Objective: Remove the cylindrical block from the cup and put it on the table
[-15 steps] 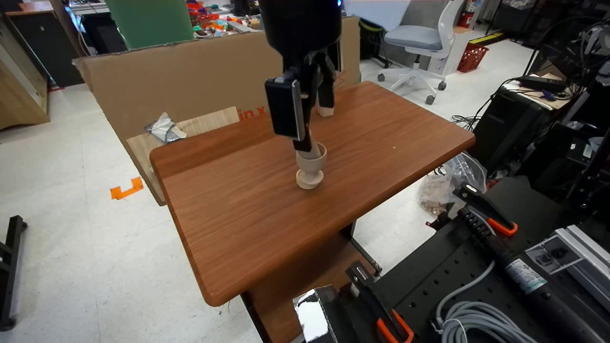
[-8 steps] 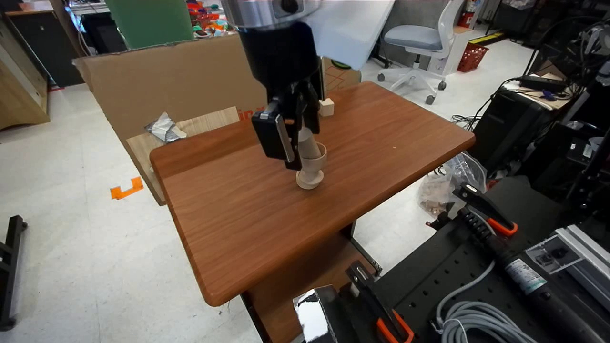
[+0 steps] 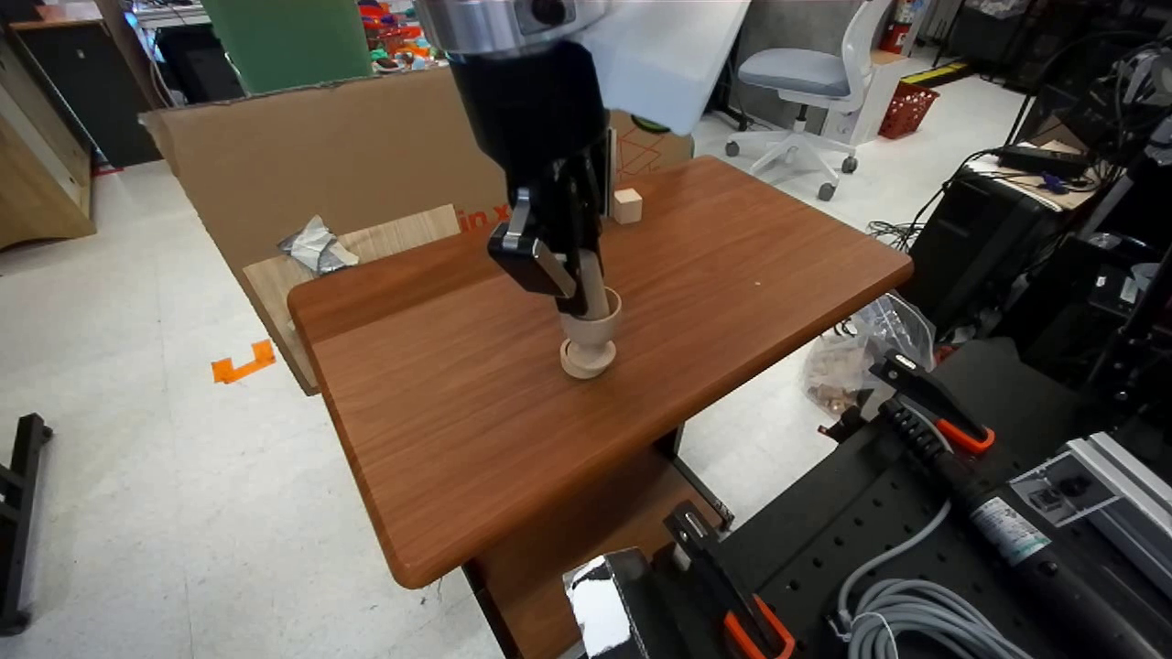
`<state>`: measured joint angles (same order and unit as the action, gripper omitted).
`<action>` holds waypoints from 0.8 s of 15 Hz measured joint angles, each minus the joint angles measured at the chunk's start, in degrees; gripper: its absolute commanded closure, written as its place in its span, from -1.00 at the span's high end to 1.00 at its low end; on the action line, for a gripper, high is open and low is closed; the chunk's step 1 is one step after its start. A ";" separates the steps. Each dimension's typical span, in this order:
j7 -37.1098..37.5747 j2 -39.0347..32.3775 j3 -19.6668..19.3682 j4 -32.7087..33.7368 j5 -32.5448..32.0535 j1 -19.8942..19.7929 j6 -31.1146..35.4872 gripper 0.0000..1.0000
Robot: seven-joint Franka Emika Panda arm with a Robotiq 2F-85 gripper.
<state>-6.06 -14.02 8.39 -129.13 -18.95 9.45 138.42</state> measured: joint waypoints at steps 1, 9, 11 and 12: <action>0.00 0.18 -0.06 0.03 0.00 0.00 0.00 -0.80; -1.42 6.32 -0.47 0.13 6.12 -0.90 -1.59 -0.80; -4.63 10.26 -0.66 0.15 12.45 -2.39 -4.92 -0.80; -6.24 12.31 -1.09 0.21 15.22 -3.33 -6.79 -0.80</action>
<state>-12.30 -1.71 7.30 -128.92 -3.73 6.11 131.63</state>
